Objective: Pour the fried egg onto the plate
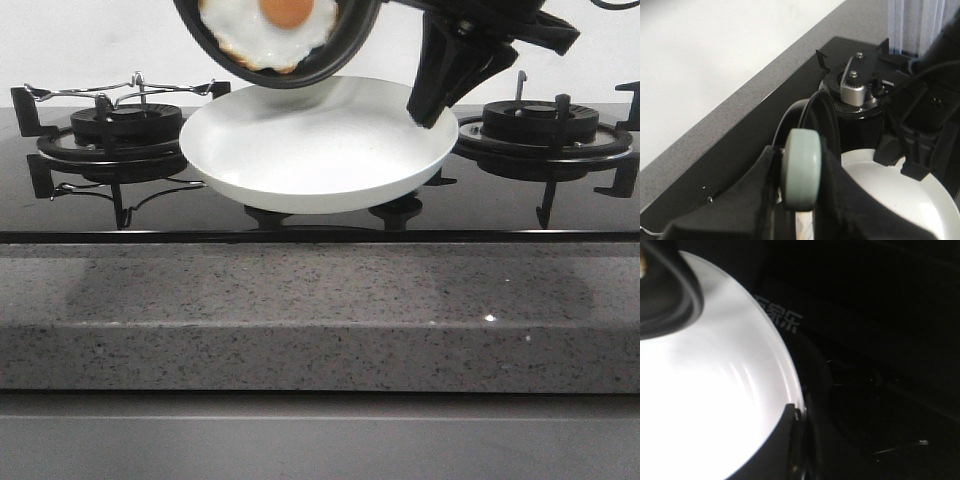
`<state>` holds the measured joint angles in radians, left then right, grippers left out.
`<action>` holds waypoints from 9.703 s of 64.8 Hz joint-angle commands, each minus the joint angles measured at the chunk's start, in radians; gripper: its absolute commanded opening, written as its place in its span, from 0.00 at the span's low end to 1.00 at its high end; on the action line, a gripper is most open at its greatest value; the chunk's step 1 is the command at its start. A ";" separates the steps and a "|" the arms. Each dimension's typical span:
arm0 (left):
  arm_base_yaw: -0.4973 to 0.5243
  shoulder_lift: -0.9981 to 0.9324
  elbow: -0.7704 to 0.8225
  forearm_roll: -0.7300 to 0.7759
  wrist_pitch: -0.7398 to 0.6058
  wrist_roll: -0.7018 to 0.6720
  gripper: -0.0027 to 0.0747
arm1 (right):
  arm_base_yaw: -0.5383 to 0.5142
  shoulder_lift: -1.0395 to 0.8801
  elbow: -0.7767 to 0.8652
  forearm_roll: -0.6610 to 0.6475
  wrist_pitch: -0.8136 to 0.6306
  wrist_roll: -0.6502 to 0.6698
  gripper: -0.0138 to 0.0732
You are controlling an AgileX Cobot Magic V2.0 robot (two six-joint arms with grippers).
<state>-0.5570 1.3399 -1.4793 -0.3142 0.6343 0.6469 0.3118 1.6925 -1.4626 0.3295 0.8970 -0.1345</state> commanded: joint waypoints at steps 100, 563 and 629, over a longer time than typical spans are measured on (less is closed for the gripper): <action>0.913 0.449 -0.034 -1.257 0.389 -0.162 0.01 | 0.000 -0.046 -0.023 0.023 -0.042 -0.006 0.08; 0.522 -1.356 1.343 0.305 -0.540 -0.668 0.01 | -0.114 -1.384 0.724 -0.233 -0.009 0.100 0.08; 0.522 -1.363 1.490 0.305 -0.733 -0.668 0.01 | -0.114 -1.384 0.724 -0.233 -0.008 0.100 0.08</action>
<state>-0.0345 -0.0057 0.0058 -0.0093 -0.0205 -0.0142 0.2035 0.2964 -0.7183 0.1030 0.9567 -0.0350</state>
